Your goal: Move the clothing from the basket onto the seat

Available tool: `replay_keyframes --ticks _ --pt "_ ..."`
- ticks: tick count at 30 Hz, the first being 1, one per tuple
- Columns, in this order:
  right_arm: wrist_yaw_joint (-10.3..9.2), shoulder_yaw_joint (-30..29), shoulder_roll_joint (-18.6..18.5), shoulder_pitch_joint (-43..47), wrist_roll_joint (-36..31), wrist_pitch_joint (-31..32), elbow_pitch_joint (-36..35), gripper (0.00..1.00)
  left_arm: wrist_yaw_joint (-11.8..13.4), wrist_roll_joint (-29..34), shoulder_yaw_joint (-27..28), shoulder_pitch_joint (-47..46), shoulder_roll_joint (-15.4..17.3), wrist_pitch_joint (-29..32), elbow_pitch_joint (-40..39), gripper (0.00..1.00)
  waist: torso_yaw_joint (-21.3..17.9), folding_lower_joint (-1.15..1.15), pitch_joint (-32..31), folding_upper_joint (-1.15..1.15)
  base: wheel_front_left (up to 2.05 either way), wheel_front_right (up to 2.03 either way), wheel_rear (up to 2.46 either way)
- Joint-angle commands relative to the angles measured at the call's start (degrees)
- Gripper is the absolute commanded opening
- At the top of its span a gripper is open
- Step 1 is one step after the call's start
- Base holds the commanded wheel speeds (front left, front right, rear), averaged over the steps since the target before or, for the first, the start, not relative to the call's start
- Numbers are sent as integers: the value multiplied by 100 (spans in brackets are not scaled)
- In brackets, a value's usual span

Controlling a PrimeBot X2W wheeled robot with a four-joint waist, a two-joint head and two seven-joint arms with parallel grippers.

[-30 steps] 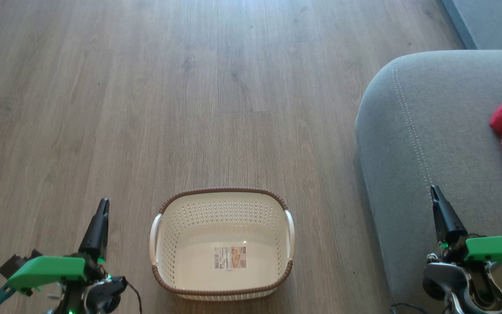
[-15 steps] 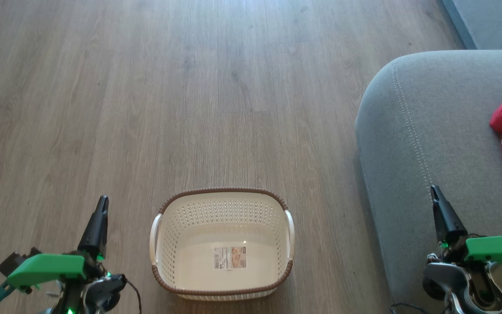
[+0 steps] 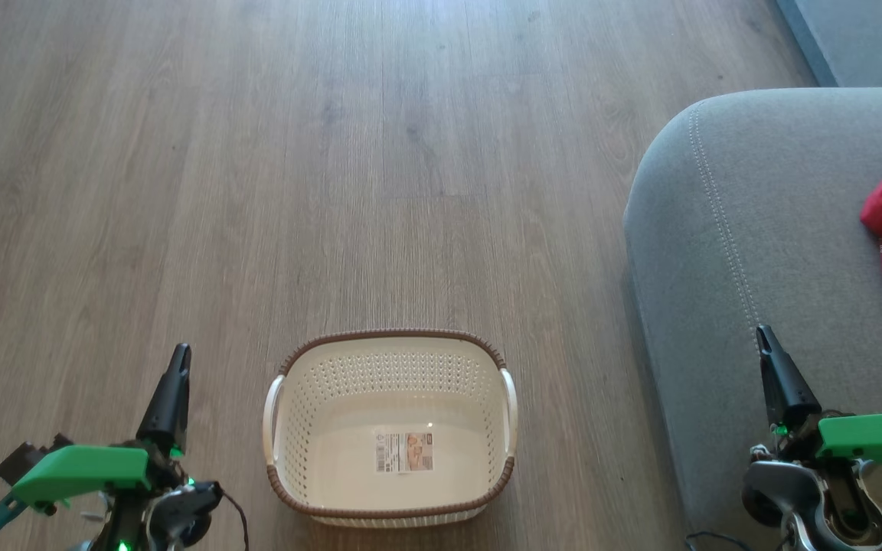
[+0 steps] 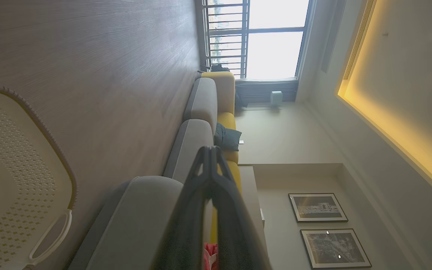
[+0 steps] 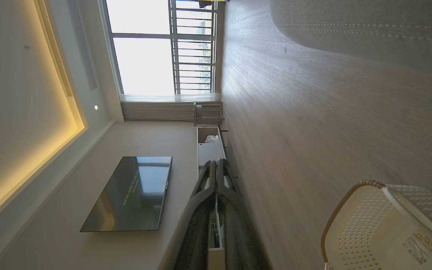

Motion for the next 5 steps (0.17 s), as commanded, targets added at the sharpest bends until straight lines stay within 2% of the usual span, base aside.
replay_keyframes --ticks 1,5 --pt "1 96 -31 -280 33 18 -189 0 -59 27 198 -269 34 27 -185 0 0 0 0 0 0 0 0" --pt "1 96 -31 -280 33 18 -189 0 -59 32 203 -269 30 31 -184 0 0 0 0 0 0 0 0"
